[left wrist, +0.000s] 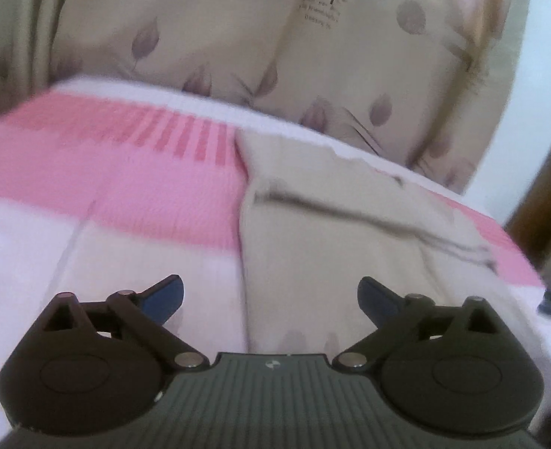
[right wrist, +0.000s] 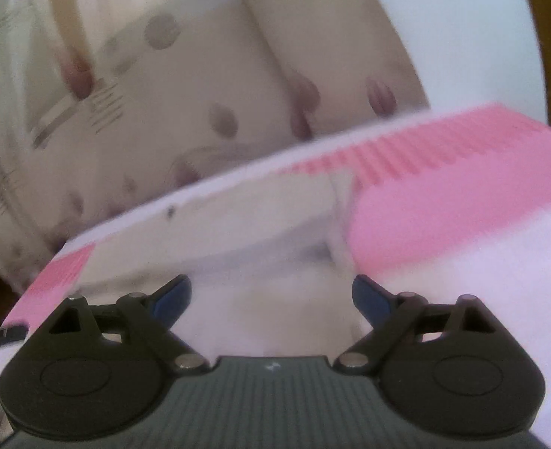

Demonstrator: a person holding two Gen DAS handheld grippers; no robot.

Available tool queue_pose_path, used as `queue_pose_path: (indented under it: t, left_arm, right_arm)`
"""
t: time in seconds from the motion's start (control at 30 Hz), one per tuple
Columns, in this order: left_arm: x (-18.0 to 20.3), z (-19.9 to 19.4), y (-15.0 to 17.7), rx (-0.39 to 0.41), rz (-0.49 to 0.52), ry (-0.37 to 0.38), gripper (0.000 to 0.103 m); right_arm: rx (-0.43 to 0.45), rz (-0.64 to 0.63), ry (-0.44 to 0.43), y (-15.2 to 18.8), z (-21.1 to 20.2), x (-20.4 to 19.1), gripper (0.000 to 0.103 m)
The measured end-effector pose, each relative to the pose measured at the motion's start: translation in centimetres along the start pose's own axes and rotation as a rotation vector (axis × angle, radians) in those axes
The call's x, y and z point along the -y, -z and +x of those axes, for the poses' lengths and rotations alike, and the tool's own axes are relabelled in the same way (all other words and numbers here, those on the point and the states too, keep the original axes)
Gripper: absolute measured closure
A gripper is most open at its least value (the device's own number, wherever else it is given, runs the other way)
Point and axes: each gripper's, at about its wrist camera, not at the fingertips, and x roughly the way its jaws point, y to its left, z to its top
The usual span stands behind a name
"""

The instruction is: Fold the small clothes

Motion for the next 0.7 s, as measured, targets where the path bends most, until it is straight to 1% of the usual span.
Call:
queue_pose_path:
  t: [0.07, 0.1, 0.17, 0.23, 0.33, 0.4, 0.43, 0.47, 0.53, 0.6, 0.7]
  left_arm:
    - [-0.8, -1.3, 1.6, -0.037, -0.036, 0.033, 0.005]
    - [-1.0, -1.9, 2.3, -0.045, -0.046, 0.038, 0.005]
    - [-0.9, -3.2, 3.6, -0.026, -0.028, 0.052, 0.005]
    - [-0.5, -4.0, 4.4, -0.032, -0.014, 0.064, 0.006]
    - [-0.2, -4.8, 5.5, -0.029, -0.020, 0.072, 0.006]
    - [-0.1, -5.2, 6.0, -0.036, -0.006, 0.083, 0.009]
    - [-0.1, -5.5, 6.2, -0.039, -0.009, 0.081, 0.013]
    - [0.0, -5.8, 6.4, -0.041, -0.014, 0.076, 0.015]
    - [0.0, -6.4, 6.7, -0.052, -0.033, 0.076, 0.020]
    - [-0.2, -7.2, 7.2, -0.060, -0.067, 0.101, 0.023]
    - [-0.1, -7.9, 8.0, -0.080, -0.078, 0.131, 0.025]
  right_arm:
    - [0.001, 0.025, -0.011, 3.1, -3.8, 1.2, 0.009]
    - [0.000, 0.040, -0.009, 4.6, -5.5, 1.6, 0.009]
    - [0.002, 0.046, 0.006, 6.7, -7.9, 1.9, 0.009]
    - [0.008, 0.028, 0.013, 8.5, -9.5, 1.4, 0.009]
    - [-0.009, -0.007, -0.003, 10.0, -9.6, 0.7, 0.010]
    - [0.001, -0.045, -0.008, 10.8, -10.0, -0.1, 0.010]
    - [-0.001, -0.055, -0.021, 11.0, -10.1, -0.4, 0.010]
    - [-0.005, -0.055, -0.036, 11.1, -10.1, -0.6, 0.013]
    - [-0.015, -0.046, -0.058, 11.2, -10.2, -0.9, 0.016]
    - [-0.018, -0.029, -0.077, 11.2, -10.5, -0.8, 0.016]
    - [-0.028, 0.065, -0.176, 11.3, -10.6, 0.2, 0.017]
